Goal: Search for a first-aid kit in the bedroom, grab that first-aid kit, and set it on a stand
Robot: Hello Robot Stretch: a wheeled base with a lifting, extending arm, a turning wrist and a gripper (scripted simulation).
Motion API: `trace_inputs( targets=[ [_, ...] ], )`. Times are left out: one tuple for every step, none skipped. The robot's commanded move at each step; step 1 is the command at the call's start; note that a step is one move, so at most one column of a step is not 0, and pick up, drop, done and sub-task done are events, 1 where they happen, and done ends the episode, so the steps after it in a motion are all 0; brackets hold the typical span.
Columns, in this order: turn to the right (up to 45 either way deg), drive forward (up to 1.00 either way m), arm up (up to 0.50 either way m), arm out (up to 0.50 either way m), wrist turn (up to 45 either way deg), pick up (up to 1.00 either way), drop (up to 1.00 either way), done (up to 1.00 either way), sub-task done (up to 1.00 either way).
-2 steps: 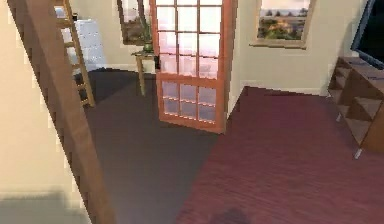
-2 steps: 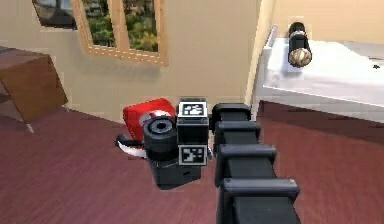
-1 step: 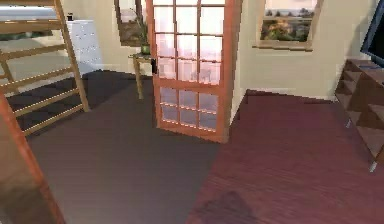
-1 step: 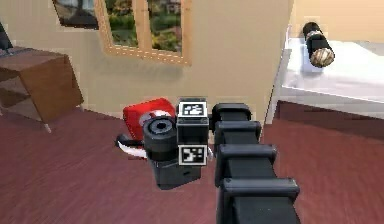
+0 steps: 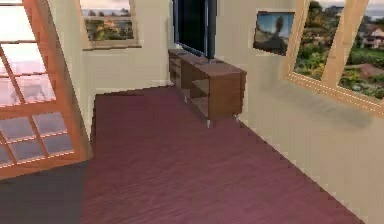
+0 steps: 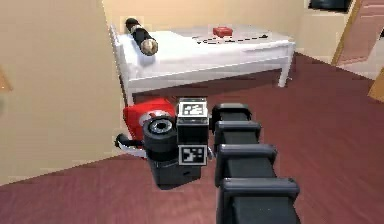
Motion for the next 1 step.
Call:
trace_inputs(
  targets=[
    [45.0,0.00,0.00,0.00,0.0,0.00,0.00,0.00,0.00]
  ],
)
